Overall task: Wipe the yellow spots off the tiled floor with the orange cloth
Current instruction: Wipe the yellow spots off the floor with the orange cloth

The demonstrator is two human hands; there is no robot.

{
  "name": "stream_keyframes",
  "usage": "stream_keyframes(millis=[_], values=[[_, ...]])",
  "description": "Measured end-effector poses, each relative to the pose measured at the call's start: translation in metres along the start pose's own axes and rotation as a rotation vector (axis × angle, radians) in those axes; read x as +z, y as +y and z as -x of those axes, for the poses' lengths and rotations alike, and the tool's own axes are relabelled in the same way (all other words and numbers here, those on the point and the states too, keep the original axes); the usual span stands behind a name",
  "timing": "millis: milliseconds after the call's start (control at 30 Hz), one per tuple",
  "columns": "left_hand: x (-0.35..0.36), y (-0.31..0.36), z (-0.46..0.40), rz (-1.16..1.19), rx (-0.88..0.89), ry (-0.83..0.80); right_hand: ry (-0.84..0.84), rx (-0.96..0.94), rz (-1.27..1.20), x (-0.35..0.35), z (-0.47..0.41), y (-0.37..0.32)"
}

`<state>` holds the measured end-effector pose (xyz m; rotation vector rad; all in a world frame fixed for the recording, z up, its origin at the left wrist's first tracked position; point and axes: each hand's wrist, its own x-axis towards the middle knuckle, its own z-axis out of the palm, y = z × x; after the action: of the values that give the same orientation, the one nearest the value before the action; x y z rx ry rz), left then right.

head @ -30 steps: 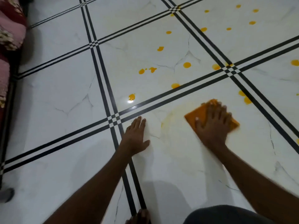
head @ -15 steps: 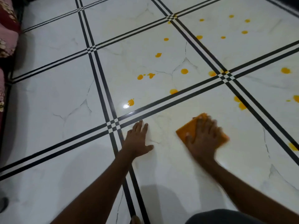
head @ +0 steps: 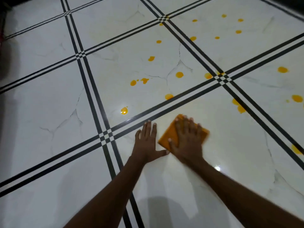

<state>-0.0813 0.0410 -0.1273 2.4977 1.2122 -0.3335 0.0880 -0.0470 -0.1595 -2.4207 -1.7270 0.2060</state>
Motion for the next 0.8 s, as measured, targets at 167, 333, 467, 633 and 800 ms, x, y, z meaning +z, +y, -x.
stream_keyframes(millis=[167, 333, 467, 633, 800], values=[[-0.005, -0.03, 0.008, 0.001, -0.019, -0.039, 0.044, 0.163, -0.031, -0.013, -0.096, 0.063], [-0.012, -0.011, -0.015, 0.061, 0.015, -0.034, 0.062, 0.256, 0.008, -0.006, -0.009, 0.025], [-0.006, 0.029, -0.034, 0.02, 0.08, 0.006, -0.053, -0.117, 0.04, -0.012, -0.088, 0.05], [-0.019, 0.008, -0.061, 0.044, -0.098, 0.028, 0.116, 0.381, 0.02, -0.016, -0.1, 0.085], [-0.019, 0.002, -0.059, 0.143, -0.116, 0.068, 0.038, -0.185, -0.034, 0.004, -0.103, 0.004]])
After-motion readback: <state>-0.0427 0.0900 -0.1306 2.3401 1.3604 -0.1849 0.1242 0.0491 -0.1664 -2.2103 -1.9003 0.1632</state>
